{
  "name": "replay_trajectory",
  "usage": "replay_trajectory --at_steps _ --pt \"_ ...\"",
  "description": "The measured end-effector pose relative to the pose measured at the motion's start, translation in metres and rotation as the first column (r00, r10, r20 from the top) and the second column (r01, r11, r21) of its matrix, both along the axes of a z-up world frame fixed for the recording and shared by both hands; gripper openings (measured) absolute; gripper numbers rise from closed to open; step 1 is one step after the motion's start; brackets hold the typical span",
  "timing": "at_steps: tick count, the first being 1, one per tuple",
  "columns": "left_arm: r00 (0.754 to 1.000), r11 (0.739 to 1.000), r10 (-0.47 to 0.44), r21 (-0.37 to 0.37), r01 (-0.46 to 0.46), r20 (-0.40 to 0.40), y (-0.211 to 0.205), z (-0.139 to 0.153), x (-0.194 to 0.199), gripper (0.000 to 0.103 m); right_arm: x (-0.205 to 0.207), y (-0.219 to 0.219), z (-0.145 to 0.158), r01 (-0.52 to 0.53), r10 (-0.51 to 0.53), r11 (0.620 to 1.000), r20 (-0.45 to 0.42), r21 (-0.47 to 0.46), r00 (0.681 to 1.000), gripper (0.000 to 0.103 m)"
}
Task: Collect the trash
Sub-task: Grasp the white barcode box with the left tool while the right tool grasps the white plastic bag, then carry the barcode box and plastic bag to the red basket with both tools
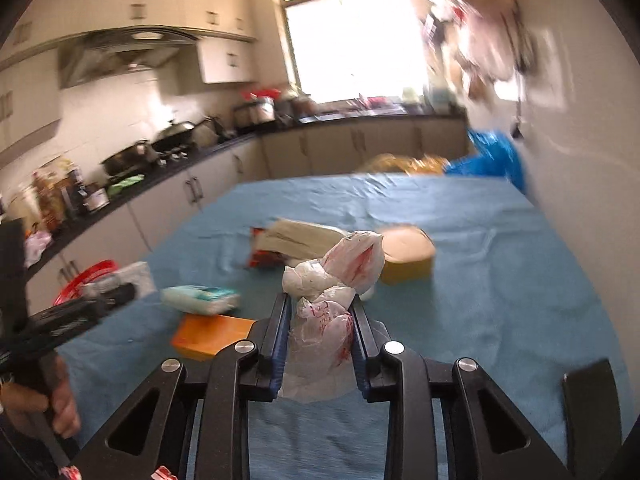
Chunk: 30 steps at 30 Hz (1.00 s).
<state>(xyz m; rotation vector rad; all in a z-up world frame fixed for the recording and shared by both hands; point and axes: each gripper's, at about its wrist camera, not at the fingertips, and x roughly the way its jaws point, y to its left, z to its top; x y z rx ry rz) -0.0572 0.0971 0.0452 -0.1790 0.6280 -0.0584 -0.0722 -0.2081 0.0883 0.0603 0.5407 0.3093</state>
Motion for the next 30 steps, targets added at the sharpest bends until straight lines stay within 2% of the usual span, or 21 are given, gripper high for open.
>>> replay_trajectory --at_steps 5,30 --pt "1.0 1.0 -0.002 -0.022 0.002 -0.001 0.0034 -0.0011 0.0002 0.033 0.0005 0.007 -0.0024 -0.027 0.027 0.999 -0.005 -0.021 1.0 0.03" --pt "1.0 1.0 0.001 -0.012 -0.001 0.0 0.0047 -0.0006 -0.0011 0.033 0.0038 0.0104 -0.0086 -0.012 0.011 0.999 -0.02 -0.052 1.0 0.03"
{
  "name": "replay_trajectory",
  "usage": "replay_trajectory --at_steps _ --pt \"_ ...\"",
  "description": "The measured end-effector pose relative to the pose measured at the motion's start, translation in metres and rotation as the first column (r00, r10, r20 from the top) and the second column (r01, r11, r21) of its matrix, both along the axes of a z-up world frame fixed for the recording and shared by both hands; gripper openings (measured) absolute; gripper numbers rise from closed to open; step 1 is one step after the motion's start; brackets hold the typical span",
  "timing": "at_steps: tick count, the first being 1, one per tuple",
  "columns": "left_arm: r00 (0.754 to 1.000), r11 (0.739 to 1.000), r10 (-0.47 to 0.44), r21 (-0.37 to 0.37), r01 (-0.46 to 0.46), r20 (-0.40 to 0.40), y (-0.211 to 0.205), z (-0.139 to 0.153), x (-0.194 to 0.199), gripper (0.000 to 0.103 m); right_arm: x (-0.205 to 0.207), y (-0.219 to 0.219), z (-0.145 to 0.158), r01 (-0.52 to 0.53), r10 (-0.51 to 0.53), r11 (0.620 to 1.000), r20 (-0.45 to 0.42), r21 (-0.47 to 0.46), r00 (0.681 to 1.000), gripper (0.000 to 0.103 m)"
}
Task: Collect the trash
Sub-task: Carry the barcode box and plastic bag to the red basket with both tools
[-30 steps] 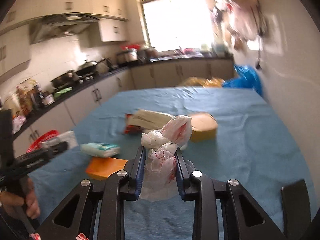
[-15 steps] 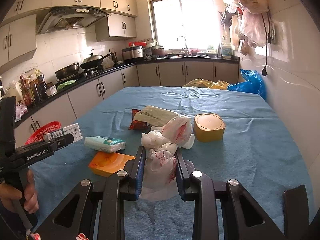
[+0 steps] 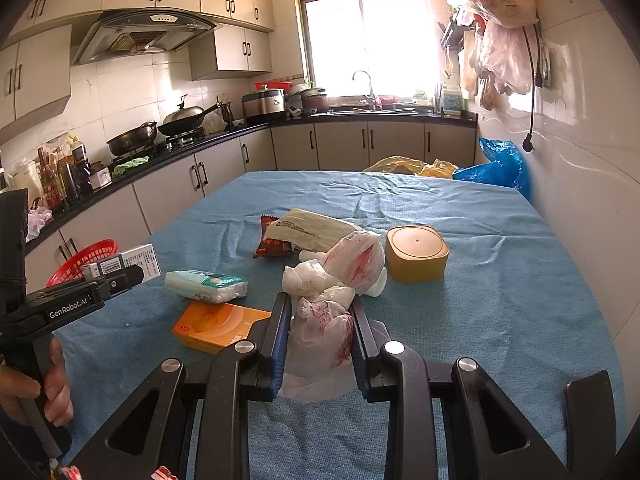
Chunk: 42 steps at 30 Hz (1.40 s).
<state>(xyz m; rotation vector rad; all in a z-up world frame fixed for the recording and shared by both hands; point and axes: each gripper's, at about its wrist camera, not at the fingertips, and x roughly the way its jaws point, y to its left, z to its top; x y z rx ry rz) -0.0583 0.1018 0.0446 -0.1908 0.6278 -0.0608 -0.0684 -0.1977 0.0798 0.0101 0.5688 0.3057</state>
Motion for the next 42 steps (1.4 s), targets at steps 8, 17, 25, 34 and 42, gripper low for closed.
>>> replay_trajectory --at_steps 8,17,25,34,42 --pt "1.0 1.0 0.002 0.007 -0.002 0.001 0.0 0.0 0.0 0.033 0.0 0.001 0.0 -0.002 0.002 1.0 -0.002 0.002 1.0 0.03" --pt "1.0 0.999 0.025 0.021 -0.026 0.014 0.003 0.002 -0.002 0.033 0.004 -0.001 -0.001 0.004 -0.004 1.0 -0.016 0.02 1.0 0.03" --pt "0.999 0.999 0.035 0.033 -0.036 0.028 0.012 0.012 -0.021 0.033 -0.004 0.01 0.005 -0.03 0.037 0.994 -0.067 0.102 0.997 0.03" --pt "0.996 0.997 0.077 0.023 -0.078 0.048 0.032 0.016 -0.038 0.033 -0.012 0.051 0.016 -0.13 0.141 0.984 -0.082 0.121 0.987 0.03" --pt "0.993 0.994 0.11 -0.007 -0.11 0.052 0.054 0.019 -0.047 0.033 -0.011 0.084 0.021 -0.203 0.216 0.972 -0.113 0.123 0.97 0.03"
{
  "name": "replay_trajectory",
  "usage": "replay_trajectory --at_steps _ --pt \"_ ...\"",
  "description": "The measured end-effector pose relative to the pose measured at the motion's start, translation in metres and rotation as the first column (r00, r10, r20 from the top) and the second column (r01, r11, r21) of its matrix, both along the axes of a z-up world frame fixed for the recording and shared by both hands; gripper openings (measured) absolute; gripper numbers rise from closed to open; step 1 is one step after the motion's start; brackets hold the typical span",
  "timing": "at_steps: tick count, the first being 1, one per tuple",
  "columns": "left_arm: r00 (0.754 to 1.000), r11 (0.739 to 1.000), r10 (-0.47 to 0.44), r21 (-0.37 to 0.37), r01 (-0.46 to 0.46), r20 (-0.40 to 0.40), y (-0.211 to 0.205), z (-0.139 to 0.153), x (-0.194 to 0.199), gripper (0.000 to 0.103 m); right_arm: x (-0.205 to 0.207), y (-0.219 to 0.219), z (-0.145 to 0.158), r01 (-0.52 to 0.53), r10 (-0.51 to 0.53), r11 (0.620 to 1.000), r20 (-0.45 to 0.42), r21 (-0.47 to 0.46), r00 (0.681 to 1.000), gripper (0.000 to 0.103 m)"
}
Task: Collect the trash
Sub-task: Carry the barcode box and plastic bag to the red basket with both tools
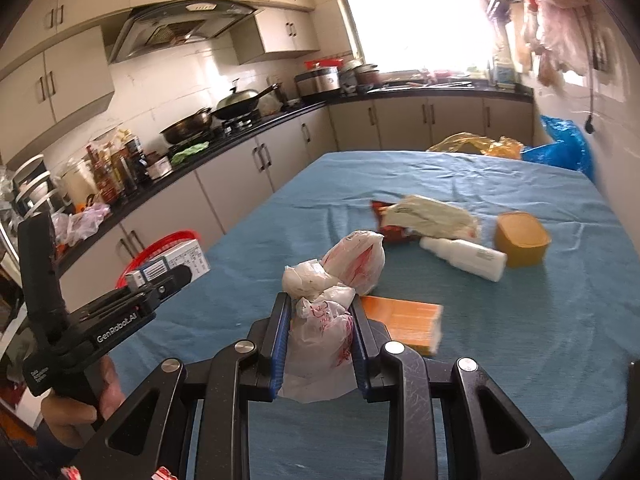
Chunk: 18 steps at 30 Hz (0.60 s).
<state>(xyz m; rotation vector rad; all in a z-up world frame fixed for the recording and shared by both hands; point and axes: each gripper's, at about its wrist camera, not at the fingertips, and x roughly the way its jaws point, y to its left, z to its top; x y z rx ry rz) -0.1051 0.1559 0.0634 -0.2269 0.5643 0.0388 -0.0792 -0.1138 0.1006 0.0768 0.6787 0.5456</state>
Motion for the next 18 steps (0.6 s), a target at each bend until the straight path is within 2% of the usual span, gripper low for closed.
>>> replay_trajectory --at_steps 9,18 --pt "0.996 0.995 0.09 -0.051 -0.089 0.021 0.056 0.018 -0.01 0.033 0.015 0.064 0.014 -0.135 0.136 0.991 -0.061 0.016 0.989 0.03" --pt "0.972 0.968 0.234 -0.097 -0.232 0.004 0.141 0.026 -0.019 0.033 0.043 0.152 0.032 -0.265 0.27 0.963 -0.112 0.052 0.956 0.03"
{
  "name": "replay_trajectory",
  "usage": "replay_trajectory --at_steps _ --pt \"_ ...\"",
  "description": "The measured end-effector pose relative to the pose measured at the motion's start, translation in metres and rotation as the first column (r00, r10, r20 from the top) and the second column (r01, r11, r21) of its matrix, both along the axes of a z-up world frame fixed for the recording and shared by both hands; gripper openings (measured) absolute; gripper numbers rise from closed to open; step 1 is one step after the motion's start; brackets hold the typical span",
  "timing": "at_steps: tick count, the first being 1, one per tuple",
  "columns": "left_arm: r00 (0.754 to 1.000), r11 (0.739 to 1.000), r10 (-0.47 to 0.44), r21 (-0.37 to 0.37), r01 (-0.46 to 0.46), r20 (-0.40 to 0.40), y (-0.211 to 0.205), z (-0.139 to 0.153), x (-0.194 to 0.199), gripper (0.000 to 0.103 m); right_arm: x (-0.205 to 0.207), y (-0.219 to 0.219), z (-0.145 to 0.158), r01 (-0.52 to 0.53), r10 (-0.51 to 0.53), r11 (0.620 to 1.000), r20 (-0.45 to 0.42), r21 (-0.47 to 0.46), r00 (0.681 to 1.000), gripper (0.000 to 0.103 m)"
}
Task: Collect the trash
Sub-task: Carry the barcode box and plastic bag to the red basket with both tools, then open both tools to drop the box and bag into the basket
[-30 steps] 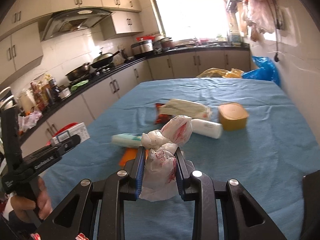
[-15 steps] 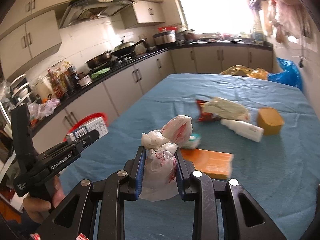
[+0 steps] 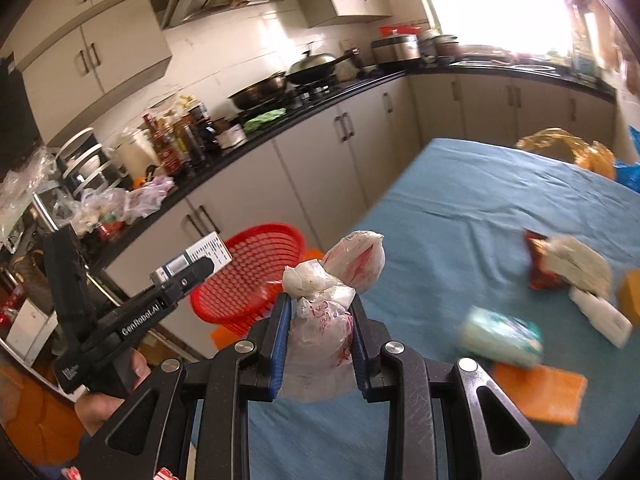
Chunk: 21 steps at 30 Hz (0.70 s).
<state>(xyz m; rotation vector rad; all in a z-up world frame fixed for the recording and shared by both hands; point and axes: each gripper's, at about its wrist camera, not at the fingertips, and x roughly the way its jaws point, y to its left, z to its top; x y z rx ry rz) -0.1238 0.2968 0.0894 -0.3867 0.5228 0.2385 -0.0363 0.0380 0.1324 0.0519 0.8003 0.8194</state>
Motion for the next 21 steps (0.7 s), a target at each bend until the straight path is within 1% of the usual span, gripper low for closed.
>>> replay_trajectory --at_steps 4,8,12,15,18,19,20,21 --pt "0.999 0.999 0.044 -0.026 -0.044 -0.019 0.032 -0.004 0.0 0.033 0.014 0.05 0.0 -0.07 0.07 0.998 -0.027 -0.007 0.997 0.03" --pt "0.997 0.997 0.067 -0.038 -0.069 -0.049 0.055 -0.012 0.005 0.033 0.028 0.096 -0.006 -0.114 0.113 0.993 -0.054 -0.017 0.992 0.031" --pt "0.993 0.996 0.082 -0.037 -0.085 -0.079 0.067 -0.023 0.013 0.033 0.041 0.13 -0.017 -0.134 0.132 0.99 -0.076 -0.03 0.988 0.032" --pt "0.991 0.994 0.093 -0.04 -0.097 -0.091 0.074 -0.029 0.017 0.033 0.049 0.144 -0.024 -0.144 0.141 0.989 -0.099 -0.03 0.985 0.033" --pt "0.99 0.994 0.102 -0.035 -0.106 -0.097 0.077 -0.032 0.019 0.033 0.059 0.164 -0.029 -0.161 0.156 0.986 -0.122 -0.031 0.98 0.036" --pt "0.99 0.994 0.103 -0.037 -0.108 -0.099 0.079 -0.033 0.02 0.036 0.062 0.171 -0.031 -0.162 0.157 0.986 -0.124 -0.039 0.98 0.045" --pt "0.989 0.993 0.105 -0.041 -0.11 -0.1 0.081 -0.034 0.021 0.041 0.064 0.174 -0.032 -0.151 0.145 0.987 -0.12 -0.048 0.982 0.055" --pt "0.989 0.992 0.112 -0.044 -0.117 -0.098 0.083 -0.034 0.021 0.055 0.065 0.174 -0.032 -0.141 0.134 0.989 -0.115 -0.049 0.984 0.058"
